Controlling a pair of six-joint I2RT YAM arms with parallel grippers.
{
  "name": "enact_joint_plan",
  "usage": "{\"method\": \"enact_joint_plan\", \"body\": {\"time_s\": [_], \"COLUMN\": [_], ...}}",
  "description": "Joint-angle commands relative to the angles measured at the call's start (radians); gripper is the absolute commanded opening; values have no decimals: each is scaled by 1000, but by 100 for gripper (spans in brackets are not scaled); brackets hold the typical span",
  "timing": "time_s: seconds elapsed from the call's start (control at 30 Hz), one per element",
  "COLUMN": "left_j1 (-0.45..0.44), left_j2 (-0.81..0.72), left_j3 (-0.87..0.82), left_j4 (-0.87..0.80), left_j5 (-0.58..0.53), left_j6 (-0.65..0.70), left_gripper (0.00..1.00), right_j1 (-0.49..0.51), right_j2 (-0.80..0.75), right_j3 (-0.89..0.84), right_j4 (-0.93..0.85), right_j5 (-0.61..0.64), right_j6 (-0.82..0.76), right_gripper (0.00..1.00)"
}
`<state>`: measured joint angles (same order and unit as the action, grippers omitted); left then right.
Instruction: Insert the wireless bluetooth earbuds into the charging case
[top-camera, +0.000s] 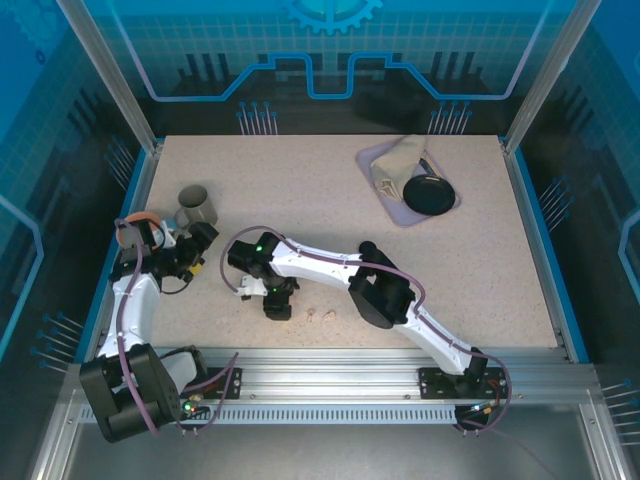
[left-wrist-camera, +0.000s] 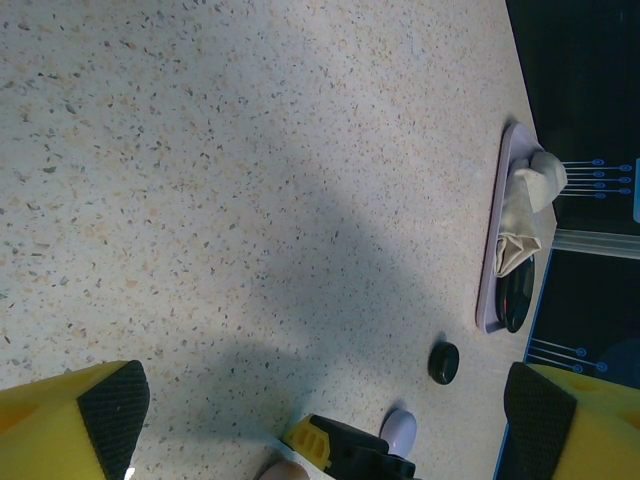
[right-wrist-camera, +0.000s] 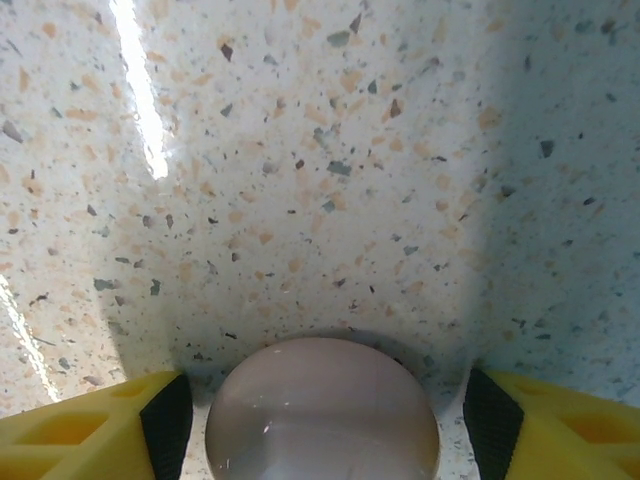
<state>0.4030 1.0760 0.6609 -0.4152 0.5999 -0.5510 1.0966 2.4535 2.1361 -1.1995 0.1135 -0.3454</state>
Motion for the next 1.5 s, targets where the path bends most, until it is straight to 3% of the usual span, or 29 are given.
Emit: {"method": "enact_joint_plan", "body": {"time_s": [0.0, 0.17, 0.43, 0.87, 1.23, 1.47], "left_j1": [10, 10, 10, 0, -185, -354], "left_j2": [-19, -24, -20, -24, 52, 111], "left_j3": [14, 16, 20, -20, -4, 48], "left_j4": [-30, -31, -31, 8, 113, 150], "left_j5": [11, 9, 21, 117, 247, 336], "left_j6": [2, 3, 2, -32, -94, -103], "left_gripper": [95, 95, 95, 91, 85, 82], "right_j1": [-10, -18, -36, -85, -185, -243], "right_j2": [-15, -9, -21, -286, -663, -879], "right_j3": [-31, -36, -63, -340, -720, -915], "right_j4": [-61, -51, -45, 176, 520, 699], "right_j5": [-40, -49, -49, -68, -137, -188], "right_j6": [-1, 3, 15, -3, -20, -57], "right_gripper": [74, 71, 58, 51, 48, 48]}}
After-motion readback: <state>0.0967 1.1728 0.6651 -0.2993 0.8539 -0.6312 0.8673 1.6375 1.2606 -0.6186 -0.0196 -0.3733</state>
